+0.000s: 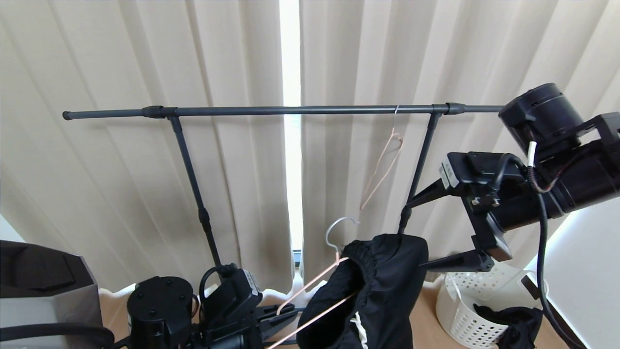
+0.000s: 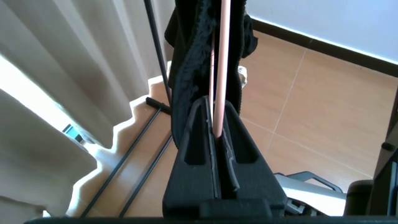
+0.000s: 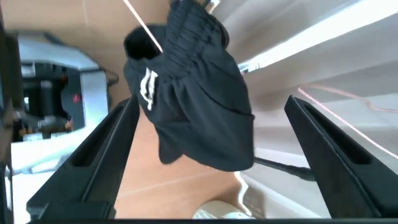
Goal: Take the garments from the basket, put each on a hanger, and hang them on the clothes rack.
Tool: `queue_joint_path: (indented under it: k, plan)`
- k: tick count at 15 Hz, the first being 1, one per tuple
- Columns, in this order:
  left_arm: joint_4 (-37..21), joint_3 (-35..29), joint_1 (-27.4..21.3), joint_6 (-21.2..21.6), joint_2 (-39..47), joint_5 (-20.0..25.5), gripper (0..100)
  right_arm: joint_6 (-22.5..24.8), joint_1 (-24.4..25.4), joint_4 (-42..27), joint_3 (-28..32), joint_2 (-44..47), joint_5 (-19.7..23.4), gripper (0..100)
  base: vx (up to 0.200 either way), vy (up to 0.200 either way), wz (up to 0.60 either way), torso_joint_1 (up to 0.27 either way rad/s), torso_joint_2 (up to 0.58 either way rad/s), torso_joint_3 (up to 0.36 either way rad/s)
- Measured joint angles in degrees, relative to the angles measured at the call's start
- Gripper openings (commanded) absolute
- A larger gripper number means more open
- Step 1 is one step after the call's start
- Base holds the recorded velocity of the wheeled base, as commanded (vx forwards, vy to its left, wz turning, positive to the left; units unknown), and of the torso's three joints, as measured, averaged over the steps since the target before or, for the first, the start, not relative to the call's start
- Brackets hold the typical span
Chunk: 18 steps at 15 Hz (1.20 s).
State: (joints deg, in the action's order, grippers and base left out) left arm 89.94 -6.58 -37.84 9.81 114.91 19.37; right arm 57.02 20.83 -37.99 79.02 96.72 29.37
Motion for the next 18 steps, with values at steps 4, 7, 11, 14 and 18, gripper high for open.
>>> queue_joint_path:
  k: [4,7,11,14,18]
  plan:
    - [0.0,0.9,-2.0,0.1,-1.0,0.0,0,0.4,-0.7,-0.6,1.8,4.9,4.6,100,0.0,0.0,0.0,0.0,0.0,0.0]
    - [0.0,1.0,-3.0,0.1,-1.4,-0.1,0,0.4,-0.6,-0.6,1.4,6.4,7.1,100,0.0,0.0,0.0,0.0,0.0,0.0]
    - [0.0,1.4,-3.5,0.1,-1.8,-0.1,0,0.4,0.0,-0.3,0.1,8.1,10.9,100,0.0,0.0,0.0,0.0,0.0,0.0]
    - [0.0,1.5,-3.7,0.0,-2.1,-0.1,0,0.4,0.1,-0.2,-1.1,9.3,14.1,100,0.0,0.0,0.0,0.0,0.0,0.0]
    - [0.0,1.4,-3.7,0.0,-2.4,-0.2,0,0.3,0.1,1.9,-1.6,10.9,15.2,100,0.0,0.0,0.0,0.0,0.0,0.0]
